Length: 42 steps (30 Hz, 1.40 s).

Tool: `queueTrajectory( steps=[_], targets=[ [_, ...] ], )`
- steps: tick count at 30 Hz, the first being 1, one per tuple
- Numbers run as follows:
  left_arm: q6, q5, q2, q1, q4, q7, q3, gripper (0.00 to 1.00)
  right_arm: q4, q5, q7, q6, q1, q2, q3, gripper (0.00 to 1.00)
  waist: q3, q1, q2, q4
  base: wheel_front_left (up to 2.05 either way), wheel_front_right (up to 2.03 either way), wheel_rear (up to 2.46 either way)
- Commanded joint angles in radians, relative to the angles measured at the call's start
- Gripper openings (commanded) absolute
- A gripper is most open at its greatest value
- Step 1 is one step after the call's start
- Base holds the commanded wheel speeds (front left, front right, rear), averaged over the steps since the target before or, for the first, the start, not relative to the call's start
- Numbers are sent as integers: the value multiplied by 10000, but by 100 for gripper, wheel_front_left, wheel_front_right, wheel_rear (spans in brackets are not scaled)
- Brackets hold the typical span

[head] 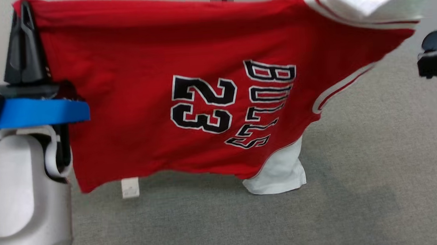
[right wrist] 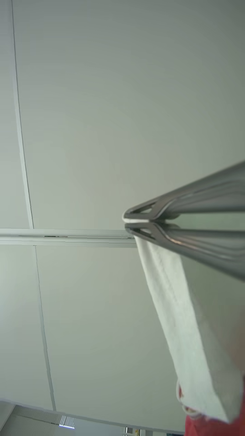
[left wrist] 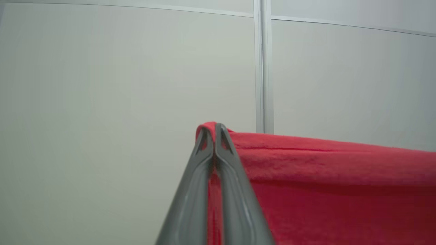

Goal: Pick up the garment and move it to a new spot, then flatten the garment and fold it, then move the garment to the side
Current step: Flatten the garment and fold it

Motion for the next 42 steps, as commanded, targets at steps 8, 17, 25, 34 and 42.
queueTrajectory(
  steps=[8,17,25,34,42],
  targets=[
    [262,283,365,-2240,842,493,-131,0,908,-641,-1,1,-2416,-630,173,0,1406,1,-1,339,0,0,0],
    [1016,838,439,-5453,2480,45,-135,0,2428,-2177,-2,-2,-6182,-441,-765,0,3311,1,-1,613,0,0,0],
    [988,762,99,-5203,3365,-54,-34,0,2870,-2124,-2,-3,-5740,-168,-1096,0,3901,1,-1,436,0,0,0],
    [723,296,-895,-690,3397,-52,629,0,1705,-550,-4,-6,-792,139,-681,0,3595,1,-1,190,0,0,0],
    [672,-951,-1135,2352,3472,-55,350,0,1935,359,-5,-6,3514,817,-566,0,2763,1,-1,89,0,0,0]
  ],
)
